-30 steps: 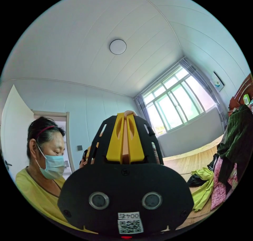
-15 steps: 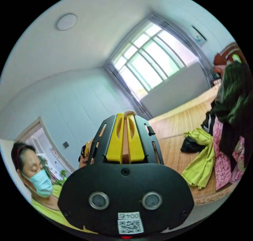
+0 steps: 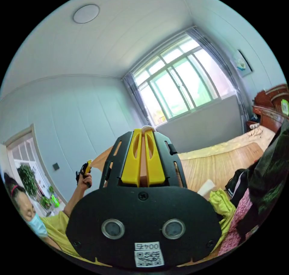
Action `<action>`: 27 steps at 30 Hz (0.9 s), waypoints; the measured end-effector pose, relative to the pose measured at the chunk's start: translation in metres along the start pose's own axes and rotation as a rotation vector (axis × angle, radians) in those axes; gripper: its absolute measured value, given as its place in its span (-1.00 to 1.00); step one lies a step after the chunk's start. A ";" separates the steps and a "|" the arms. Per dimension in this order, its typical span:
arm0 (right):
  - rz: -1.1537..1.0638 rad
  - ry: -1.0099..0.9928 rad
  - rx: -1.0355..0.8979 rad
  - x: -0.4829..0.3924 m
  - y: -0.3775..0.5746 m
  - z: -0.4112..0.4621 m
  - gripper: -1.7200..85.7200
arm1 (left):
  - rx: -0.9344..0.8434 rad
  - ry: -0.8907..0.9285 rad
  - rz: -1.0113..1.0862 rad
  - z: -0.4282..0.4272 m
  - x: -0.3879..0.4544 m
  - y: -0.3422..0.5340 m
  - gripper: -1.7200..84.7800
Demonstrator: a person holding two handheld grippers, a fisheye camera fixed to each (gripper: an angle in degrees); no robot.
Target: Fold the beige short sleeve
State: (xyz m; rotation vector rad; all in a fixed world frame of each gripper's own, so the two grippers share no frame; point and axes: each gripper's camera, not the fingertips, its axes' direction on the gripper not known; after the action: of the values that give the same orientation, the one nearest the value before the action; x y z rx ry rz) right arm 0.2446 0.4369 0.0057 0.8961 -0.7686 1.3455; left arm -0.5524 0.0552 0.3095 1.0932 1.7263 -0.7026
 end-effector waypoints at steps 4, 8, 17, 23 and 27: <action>-0.042 -0.047 -0.124 0.010 0.062 -0.022 -0.98 | -0.051 0.010 -0.047 -0.053 -0.030 0.067 -0.94; 0.054 -0.040 -0.305 0.060 0.177 -0.035 -0.98 | -0.160 -0.058 -0.137 -0.108 -0.089 0.156 -0.94; 0.428 0.166 -0.670 0.184 0.458 -0.032 -0.98 | -0.203 -0.240 -0.611 -0.239 -0.241 0.393 -0.93; 0.483 0.193 -0.761 0.183 0.508 -0.042 -0.98 | -0.217 -0.327 -0.670 -0.267 -0.239 0.439 -0.93; 0.453 0.193 -0.739 0.173 0.497 -0.059 -0.98 | -0.208 -0.294 -0.662 -0.276 -0.222 0.443 -0.93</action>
State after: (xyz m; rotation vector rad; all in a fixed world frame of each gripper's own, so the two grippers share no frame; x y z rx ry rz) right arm -0.2374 0.5743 0.1775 0.0030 -1.2465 1.3484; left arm -0.2318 0.3964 0.6284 0.2378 1.8471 -0.9984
